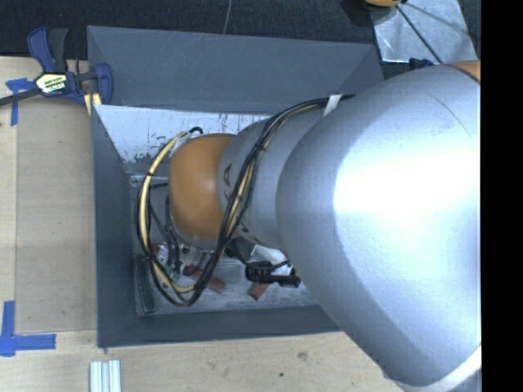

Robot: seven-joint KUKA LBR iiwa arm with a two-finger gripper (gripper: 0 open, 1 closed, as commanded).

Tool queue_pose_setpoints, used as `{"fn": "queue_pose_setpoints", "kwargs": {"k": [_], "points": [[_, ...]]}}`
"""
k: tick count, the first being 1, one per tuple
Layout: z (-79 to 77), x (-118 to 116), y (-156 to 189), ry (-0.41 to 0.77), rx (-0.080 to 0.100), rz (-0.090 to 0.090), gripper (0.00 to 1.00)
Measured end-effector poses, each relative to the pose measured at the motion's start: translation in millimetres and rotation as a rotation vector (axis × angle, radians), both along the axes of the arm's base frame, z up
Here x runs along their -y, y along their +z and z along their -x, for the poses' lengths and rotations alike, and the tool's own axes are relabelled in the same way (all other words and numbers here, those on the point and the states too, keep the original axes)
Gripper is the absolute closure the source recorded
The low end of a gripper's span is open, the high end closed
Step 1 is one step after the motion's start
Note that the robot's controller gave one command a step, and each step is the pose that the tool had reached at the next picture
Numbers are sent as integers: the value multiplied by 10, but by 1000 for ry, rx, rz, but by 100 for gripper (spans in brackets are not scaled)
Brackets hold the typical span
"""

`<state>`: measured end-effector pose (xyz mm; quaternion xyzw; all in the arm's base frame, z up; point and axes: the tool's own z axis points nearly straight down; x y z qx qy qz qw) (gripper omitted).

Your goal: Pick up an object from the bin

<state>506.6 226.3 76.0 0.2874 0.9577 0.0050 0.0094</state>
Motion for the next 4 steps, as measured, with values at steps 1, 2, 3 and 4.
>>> {"fn": "queue_pose_setpoints", "kwargs": {"k": [1, 2, 3, 4], "points": [[6, 3, 25, 0, -5, 1, 100], [35, 10, 122, 0, -21, 5, 100], [28, 8, 263, 1, -21, 4, 100], [27, 11, 414, 1, -21, 4, 100]]}}
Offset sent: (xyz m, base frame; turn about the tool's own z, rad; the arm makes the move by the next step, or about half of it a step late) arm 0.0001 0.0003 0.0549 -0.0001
